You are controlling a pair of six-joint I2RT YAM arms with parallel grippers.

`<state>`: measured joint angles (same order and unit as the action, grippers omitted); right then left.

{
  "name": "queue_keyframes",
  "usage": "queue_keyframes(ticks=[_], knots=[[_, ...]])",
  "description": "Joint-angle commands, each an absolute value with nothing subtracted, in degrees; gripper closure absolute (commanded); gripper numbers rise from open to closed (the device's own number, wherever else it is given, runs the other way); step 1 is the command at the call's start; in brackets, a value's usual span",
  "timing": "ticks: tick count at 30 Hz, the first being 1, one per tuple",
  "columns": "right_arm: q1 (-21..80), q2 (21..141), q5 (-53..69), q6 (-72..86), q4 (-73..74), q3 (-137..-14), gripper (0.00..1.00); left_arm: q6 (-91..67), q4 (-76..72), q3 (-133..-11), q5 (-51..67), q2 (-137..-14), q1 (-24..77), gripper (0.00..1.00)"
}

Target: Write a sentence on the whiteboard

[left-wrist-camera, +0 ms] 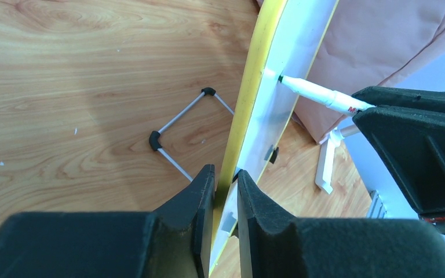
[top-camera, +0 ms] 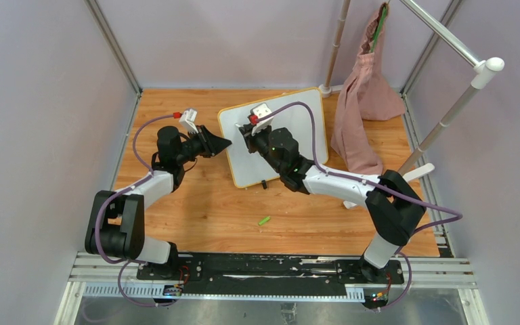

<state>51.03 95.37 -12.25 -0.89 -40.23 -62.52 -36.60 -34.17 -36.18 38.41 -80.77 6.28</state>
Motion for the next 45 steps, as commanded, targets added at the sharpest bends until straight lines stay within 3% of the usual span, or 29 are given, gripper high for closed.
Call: queue_keyframes(ticks=[1,12,45], knots=[[50.32,96.43,-9.68,-0.35,-39.92,-64.62,1.0,-36.33,-35.42,-36.65,38.51,-79.58,5.89,1.0],[50.45,95.41,-5.8,-0.35,-36.88,-63.02,1.0,-36.39,-35.49,-36.66,38.67,-79.37,5.92,1.0],[48.76,90.16,-12.22,-2.08,-31.86,-58.08,1.0,-36.32,-35.49,-36.67,38.97,-79.42,5.89,1.0]])
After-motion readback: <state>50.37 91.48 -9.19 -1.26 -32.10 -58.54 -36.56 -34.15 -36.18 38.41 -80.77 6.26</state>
